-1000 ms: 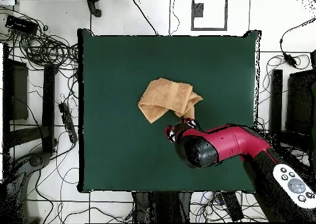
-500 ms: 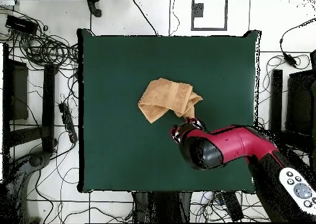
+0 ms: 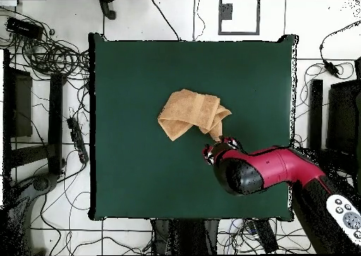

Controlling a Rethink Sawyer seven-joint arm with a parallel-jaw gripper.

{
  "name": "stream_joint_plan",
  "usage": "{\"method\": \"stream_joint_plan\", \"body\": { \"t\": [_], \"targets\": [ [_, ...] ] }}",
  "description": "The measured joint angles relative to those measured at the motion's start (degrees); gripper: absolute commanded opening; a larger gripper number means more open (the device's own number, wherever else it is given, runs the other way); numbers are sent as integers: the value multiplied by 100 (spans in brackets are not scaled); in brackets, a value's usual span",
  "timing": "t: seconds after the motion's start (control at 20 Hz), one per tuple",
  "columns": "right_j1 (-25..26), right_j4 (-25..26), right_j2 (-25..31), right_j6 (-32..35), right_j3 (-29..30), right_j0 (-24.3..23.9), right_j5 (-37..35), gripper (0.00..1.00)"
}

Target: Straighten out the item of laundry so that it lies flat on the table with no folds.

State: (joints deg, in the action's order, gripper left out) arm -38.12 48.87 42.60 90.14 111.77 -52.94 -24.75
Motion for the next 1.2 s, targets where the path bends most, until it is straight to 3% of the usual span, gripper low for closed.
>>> {"method": "stream_joint_plan", "body": {
  "t": [0.5,0.9,1.2],
  "targets": [
    [585,496,-18,0,-320,73,72,100],
    [237,1096,-228,0,-348,391,476,100],
    [78,1178,-336,0,-432,465,564,100]
  ]
}}
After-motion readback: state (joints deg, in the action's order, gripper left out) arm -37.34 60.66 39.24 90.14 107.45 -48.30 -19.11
